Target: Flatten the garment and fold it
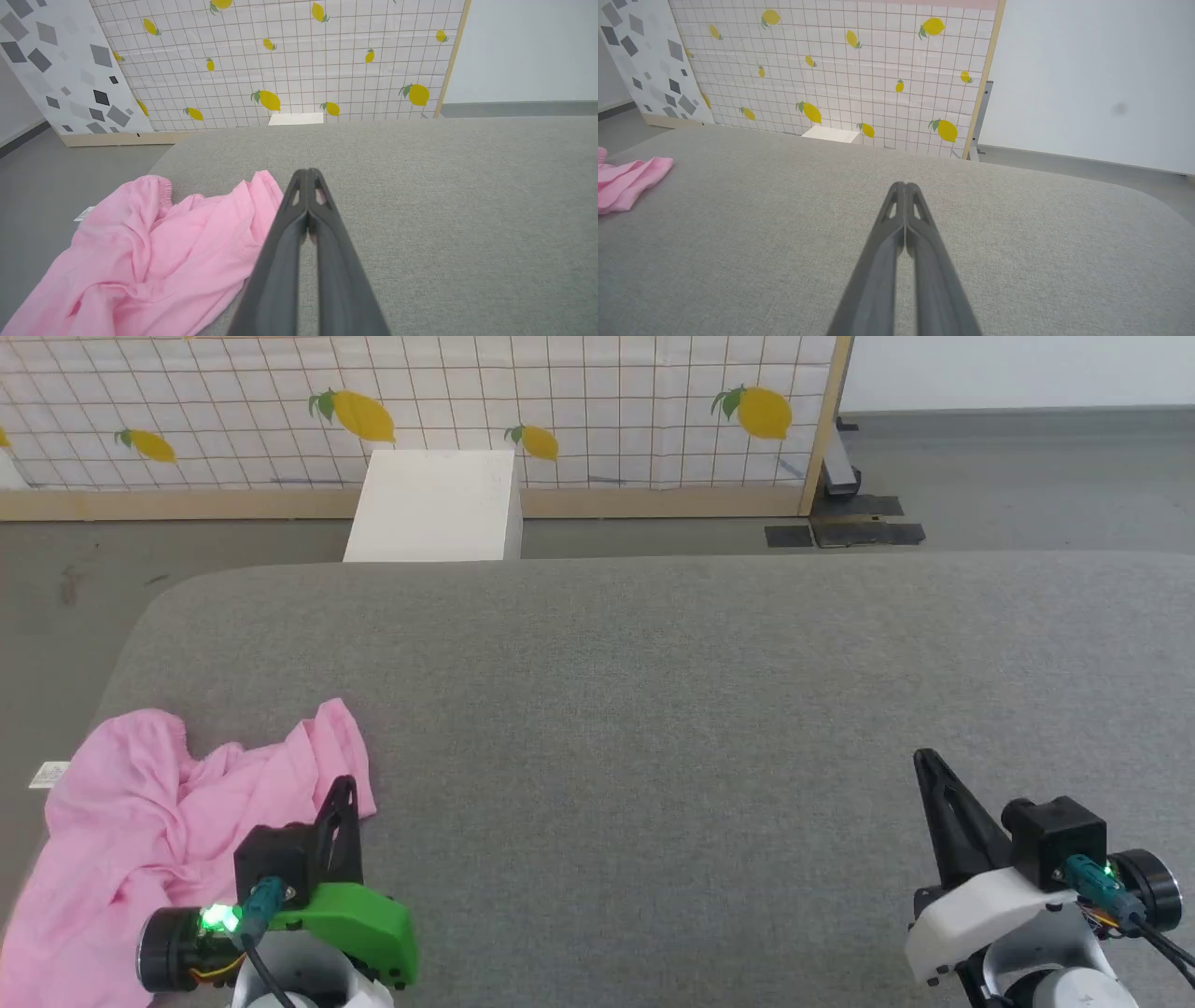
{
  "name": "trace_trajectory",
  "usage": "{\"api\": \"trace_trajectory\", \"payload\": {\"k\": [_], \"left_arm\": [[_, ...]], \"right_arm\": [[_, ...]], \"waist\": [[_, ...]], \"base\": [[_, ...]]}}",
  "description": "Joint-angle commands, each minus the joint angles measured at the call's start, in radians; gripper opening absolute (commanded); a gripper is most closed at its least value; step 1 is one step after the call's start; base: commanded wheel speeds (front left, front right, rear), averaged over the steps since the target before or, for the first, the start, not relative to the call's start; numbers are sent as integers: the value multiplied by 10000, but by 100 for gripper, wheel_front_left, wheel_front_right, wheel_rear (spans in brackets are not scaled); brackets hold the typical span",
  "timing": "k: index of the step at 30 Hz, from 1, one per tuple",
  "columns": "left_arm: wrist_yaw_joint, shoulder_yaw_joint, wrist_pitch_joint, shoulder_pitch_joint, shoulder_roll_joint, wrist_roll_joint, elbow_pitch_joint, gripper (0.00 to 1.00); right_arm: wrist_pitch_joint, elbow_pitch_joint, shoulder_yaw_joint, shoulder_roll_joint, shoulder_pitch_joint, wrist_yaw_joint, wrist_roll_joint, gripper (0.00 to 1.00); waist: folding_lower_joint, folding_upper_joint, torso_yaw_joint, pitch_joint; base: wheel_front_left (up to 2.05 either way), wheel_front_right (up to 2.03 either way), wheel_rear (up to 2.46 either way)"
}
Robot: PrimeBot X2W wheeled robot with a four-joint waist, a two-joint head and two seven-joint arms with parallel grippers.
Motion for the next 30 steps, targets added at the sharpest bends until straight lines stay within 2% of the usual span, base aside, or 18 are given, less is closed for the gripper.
{"api": "trace_trajectory", "payload": {"k": [1,30], "left_arm": [[-9,20,12,-180,-43,129,-28,0],[-9,20,12,-180,-43,129,-28,0]], "right_arm": [[-74,16,14,28,-188,-15,-64,0],[-74,16,14,28,-188,-15,-64,0]], "waist": [[0,68,0,0],[0,68,0,0]], "base": [[0,0,0],[0,0,0]]}}
